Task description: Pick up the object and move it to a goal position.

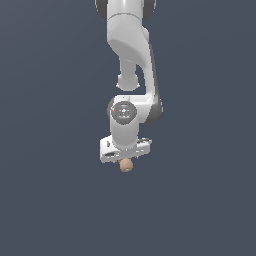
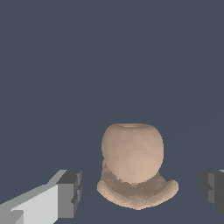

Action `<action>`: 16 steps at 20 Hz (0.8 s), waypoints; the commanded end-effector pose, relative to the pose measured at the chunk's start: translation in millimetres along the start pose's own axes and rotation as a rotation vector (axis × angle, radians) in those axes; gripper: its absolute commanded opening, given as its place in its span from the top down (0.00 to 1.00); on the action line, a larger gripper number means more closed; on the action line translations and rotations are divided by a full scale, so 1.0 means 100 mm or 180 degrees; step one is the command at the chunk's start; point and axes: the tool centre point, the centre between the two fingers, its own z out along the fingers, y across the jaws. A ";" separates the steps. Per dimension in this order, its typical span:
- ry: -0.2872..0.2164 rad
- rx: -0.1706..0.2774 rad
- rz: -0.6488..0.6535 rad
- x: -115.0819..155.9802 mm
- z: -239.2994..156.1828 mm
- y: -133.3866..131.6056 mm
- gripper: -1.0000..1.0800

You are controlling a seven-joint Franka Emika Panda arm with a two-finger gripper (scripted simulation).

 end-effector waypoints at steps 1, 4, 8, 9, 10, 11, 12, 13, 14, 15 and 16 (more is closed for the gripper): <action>-0.0004 0.0001 -0.0003 -0.01 0.12 0.00 0.04; -0.0004 0.0002 -0.0006 -0.01 0.28 0.00 0.04; -0.0003 0.0002 -0.0009 -0.01 0.39 0.00 0.04; -0.0003 0.0002 -0.0009 0.00 0.40 0.00 0.04; -0.0003 0.0002 -0.0009 0.00 0.39 0.00 0.04; -0.0003 0.0002 -0.0009 0.00 0.39 0.00 0.04; -0.0003 0.0002 -0.0009 0.00 0.39 0.00 1.00; -0.0003 0.0002 -0.0009 0.00 0.39 0.00 1.00; -0.0003 0.0002 -0.0009 0.00 0.39 0.00 1.00; -0.0003 0.0002 -0.0009 0.00 0.39 0.00 1.00; -0.0003 0.0002 -0.0009 0.00 0.39 0.00 1.00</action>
